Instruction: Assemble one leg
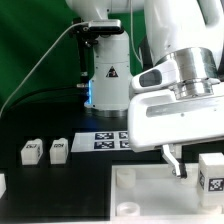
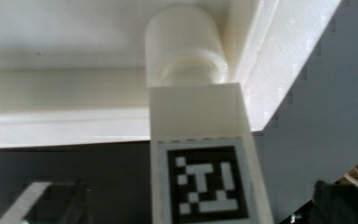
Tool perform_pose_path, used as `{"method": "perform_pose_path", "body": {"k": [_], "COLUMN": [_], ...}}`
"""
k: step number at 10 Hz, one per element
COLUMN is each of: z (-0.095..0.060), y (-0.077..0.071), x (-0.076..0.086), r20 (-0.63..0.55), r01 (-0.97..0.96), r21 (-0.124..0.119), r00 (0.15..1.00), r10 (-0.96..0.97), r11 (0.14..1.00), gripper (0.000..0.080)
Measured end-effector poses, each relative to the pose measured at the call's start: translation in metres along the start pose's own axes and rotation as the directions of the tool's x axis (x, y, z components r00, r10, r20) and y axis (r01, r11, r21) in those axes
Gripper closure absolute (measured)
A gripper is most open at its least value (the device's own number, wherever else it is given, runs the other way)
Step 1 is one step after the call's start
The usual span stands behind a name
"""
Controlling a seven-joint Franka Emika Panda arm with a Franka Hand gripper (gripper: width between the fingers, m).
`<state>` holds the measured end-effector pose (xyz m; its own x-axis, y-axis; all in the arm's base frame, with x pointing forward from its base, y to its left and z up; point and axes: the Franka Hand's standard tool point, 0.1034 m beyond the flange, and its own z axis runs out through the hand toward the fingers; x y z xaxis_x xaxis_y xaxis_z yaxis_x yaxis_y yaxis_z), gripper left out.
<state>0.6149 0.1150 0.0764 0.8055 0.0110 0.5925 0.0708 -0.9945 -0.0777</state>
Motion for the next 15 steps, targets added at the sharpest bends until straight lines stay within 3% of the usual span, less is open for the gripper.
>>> {"method": "perform_pose_path", "body": {"k": [3, 7, 8, 9, 10, 12, 15], "z": [0.006, 0.008, -0.003, -0.018, -0.019, -0.022, -0.023], "y": [-0.003, -0.004, -0.008, -0.005, -0.003, 0.002, 0.002], "x": [-0.014, -0.017, -0.005, 0.009, 0.001, 0.003, 0.008], "r20": [0.071, 0.111, 0.176, 0.163, 0.265, 0.458, 0.706], "r01": [-0.015, -0.019, -0.021, -0.021, -0.027, -0.052, -0.080], "r21": [0.005, 0.010, 0.023, 0.021, 0.028, 0.044, 0.052], "r00": [0.997, 0.994, 0.984, 0.987, 0.964, 0.889, 0.708], "r10": [0.015, 0.018, 0.017, 0.018, 0.019, 0.026, 0.020], "r11": [1.000, 1.000, 1.000, 1.000, 0.999, 0.998, 0.995], "gripper": [0.0151, 0.0150, 0.0150, 0.0150, 0.0150, 0.0150, 0.0150]}}
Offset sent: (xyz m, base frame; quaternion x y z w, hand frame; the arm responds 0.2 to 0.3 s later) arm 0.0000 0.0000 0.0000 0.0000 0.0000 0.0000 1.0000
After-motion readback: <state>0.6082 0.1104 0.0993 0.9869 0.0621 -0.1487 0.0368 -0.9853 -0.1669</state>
